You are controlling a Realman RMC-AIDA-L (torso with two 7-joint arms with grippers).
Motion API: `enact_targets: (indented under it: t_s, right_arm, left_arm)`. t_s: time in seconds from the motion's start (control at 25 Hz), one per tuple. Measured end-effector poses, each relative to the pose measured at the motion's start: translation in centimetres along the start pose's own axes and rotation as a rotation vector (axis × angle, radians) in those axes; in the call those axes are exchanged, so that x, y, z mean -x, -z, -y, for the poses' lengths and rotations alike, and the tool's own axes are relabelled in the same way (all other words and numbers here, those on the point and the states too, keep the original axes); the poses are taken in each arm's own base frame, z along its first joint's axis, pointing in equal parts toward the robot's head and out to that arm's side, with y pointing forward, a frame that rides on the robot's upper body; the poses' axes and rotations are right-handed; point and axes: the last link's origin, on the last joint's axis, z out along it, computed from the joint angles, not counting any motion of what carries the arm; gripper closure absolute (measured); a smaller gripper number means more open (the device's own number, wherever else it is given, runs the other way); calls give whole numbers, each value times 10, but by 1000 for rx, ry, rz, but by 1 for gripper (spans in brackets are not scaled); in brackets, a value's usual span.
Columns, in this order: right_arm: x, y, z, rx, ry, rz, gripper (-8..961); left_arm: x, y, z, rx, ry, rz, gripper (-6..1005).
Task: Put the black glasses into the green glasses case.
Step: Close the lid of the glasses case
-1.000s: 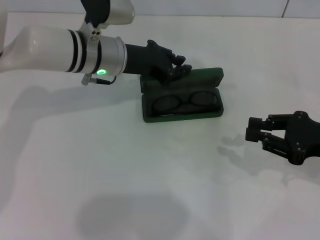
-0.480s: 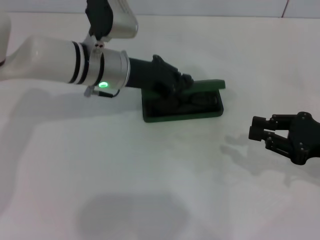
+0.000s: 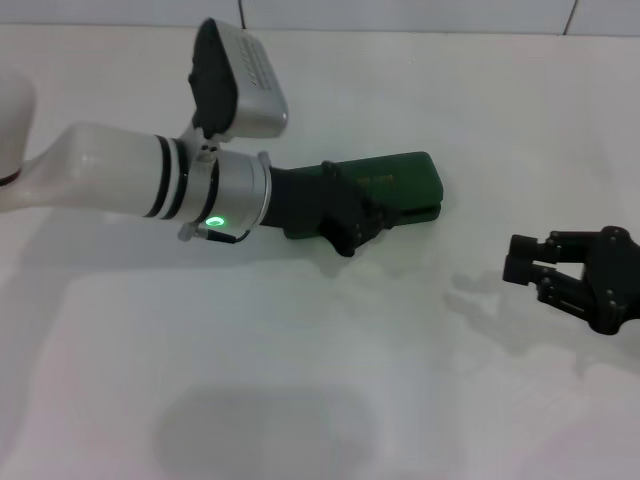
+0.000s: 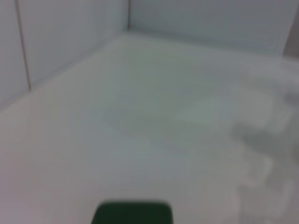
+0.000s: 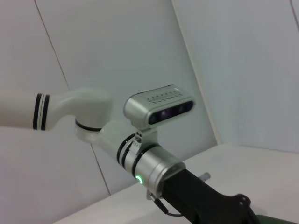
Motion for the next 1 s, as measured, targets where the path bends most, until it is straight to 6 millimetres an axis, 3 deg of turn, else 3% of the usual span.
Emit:
enact_targets:
  t_s: [0.24,0.32,0.68,1.0]
  right_arm:
    - [1,5,-1,-1,29,26,692]
    - [2,5,0,-4,31,29,691]
    - [0,3,1,-6,21,29,688]
    - [-2,2,2,-16,21,29,685]
  left_arm:
    - [-6,31,-8,-66,-14,-147,961]
    - [-9,33,-6,-79,-21,-156,960]
    - [-5,8,9,-99,0,-74,936]
    - [5,4,11,-121,10,-39,941]
